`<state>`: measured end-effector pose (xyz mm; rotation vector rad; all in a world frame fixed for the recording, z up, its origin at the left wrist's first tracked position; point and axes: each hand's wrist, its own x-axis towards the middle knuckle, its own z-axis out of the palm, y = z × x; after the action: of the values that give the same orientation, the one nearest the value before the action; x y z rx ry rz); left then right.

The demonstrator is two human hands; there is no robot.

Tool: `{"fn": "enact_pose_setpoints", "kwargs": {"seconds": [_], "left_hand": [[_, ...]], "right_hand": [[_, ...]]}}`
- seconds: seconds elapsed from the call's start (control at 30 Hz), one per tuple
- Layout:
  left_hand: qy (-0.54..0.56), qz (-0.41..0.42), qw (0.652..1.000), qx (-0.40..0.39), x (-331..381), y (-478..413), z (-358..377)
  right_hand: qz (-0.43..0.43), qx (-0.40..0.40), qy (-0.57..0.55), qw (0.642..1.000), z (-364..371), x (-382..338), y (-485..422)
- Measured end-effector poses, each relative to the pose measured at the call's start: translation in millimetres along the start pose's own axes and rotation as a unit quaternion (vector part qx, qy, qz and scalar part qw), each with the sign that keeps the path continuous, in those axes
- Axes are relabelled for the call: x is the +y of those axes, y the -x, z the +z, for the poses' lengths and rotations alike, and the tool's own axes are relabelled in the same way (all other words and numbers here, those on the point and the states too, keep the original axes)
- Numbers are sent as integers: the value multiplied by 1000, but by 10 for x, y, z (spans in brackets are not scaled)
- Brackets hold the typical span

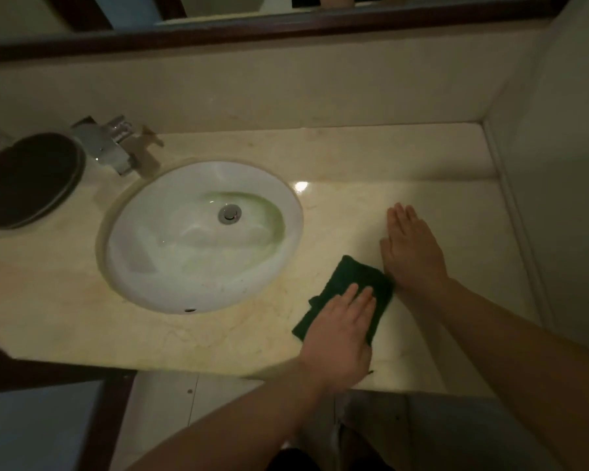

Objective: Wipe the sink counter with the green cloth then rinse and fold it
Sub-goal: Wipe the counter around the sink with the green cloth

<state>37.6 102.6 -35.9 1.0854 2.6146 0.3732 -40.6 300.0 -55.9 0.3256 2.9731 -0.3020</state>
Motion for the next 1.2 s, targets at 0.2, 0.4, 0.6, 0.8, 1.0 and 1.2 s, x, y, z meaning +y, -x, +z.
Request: {"fn": "enact_pose_setpoints", "kwargs": {"seconds": [0.2, 0.4, 0.6, 0.8, 1.0, 1.2], "left_hand": [[-94, -78, 992, 15, -76, -306, -35], [-72, -57, 996, 3, -46, 218, 75], [-59, -110, 992, 24, -604, 775, 35], [-71, -226, 969, 76, -1616, 1370, -242], [-75, -267, 957, 79, -1520, 1325, -296], [-72, -191, 978, 31, -818, 729, -19]], "right_hand": [[56, 26, -13, 998, 154, -255, 595], [91, 14, -2, 996, 249, -471, 821], [70, 19, -23, 997, 469, -1292, 1079], [81, 39, -11, 996, 532, -1418, 1131], [92, 39, -13, 995, 520, -1453, 1143], [85, 34, -8, 996, 556, -1445, 1150]]}}
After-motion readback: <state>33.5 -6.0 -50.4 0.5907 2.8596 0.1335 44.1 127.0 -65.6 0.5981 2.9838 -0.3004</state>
